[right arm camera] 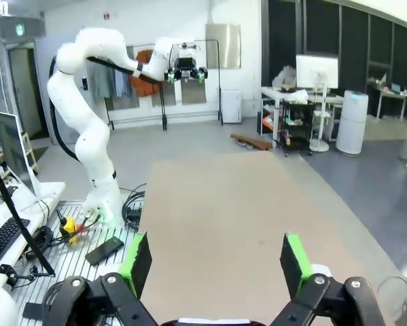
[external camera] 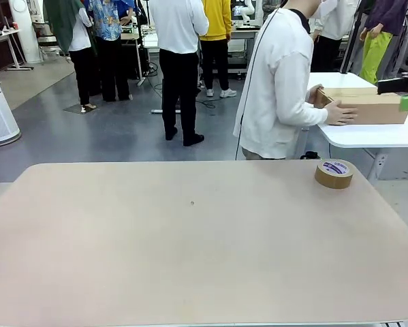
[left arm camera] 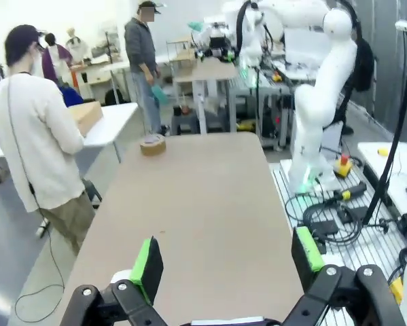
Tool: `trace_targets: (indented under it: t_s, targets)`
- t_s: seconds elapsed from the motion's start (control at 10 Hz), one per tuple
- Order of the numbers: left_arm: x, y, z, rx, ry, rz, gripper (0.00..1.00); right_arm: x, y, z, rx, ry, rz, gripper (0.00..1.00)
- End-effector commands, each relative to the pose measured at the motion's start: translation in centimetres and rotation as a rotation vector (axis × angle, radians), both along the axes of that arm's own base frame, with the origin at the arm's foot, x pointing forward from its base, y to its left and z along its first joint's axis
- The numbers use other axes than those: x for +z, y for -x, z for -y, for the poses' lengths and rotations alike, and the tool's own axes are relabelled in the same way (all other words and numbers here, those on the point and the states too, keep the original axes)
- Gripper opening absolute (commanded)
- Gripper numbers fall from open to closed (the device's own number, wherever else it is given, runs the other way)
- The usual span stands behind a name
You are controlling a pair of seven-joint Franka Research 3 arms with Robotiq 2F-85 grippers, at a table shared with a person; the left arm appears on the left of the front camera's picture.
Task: Wrap the clocks to prevent damage.
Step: After the human seals the box with tape, release both hands from the side flaps of the Package Box.
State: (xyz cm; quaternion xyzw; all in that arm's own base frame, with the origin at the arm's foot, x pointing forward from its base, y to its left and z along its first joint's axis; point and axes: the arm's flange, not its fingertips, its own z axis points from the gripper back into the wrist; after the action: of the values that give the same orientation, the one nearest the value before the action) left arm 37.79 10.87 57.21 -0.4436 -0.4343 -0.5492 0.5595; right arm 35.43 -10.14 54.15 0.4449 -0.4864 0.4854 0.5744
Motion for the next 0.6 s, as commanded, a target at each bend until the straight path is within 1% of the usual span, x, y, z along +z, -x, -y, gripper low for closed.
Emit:
trace_targets:
  t_s: [0.0, 0.1, 0.2, 0.3, 0.5]
  targets:
    - [-0.5, 0.0, -2.5, 0.065, 0.061, 0.003, 1.00, -1.8, -2.3, 1.6, 0.026, 0.012, -0.014, 1.00]
    - [-1.3, 0.3, -3.2, 0.097, 0.060, -0.012, 1.00, -2.3, -2.6, 2.0, 0.026, 0.022, -0.038, 1.00]
    - [-2.0, 0.0, -3.6, 0.116, 0.039, -0.039, 1.00, -2.5, -2.7, 1.9, 0.029, 0.037, -0.043, 1.00]
    - [-2.5, -0.8, -3.7, 0.112, -0.012, -0.069, 1.00, -2.5, -2.7, 1.6, 0.028, 0.051, -0.044, 1.00]
    - [-3.4, -1.6, -3.1, 0.156, -0.077, -0.080, 1.00, -2.4, -2.8, 1.0, 0.029, 0.069, -0.045, 1.00]
